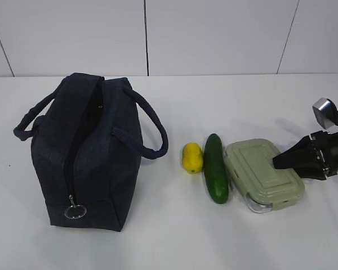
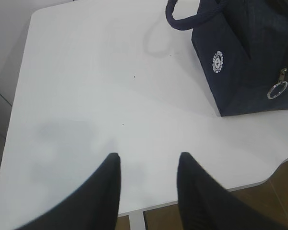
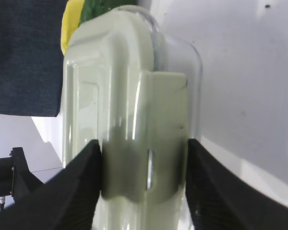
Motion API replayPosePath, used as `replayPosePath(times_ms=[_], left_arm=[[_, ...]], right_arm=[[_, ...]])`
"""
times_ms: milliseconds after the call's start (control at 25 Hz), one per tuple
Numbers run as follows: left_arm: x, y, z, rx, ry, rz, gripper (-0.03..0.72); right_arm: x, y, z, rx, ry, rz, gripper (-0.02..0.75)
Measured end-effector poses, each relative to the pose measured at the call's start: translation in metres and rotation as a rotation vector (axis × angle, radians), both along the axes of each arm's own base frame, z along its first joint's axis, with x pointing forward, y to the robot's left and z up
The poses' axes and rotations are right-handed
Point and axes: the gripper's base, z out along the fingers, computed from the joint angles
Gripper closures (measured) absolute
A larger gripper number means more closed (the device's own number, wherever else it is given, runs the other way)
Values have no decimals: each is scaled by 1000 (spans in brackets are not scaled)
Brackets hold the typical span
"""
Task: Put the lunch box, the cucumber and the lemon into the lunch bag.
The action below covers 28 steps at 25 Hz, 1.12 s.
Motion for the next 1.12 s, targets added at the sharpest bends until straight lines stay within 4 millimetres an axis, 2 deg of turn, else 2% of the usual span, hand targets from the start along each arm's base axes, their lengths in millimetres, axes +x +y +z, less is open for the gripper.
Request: replayPosePath(times_ms=[280,520,640,880,1000,1120], left_arm=[[5,-1,0,28,30,-29,440],[35,-8,13,-14,130,-73,449],[57,-11,20,-49,181,-85,449],[107,-21,16,-137,370,-136,441],[134,-27,17,-164,426,-181,395],[164,-31,21,-186,449,-217,314]], right_arm=[[0,0,0,0,0,0,342],[0,0,0,0,0,0,343],[0,0,0,0,0,0,343],[0,0,0,2,0,1,344],[0,0,0,2,0,1,344],[0,0,0,2,1,1,344]])
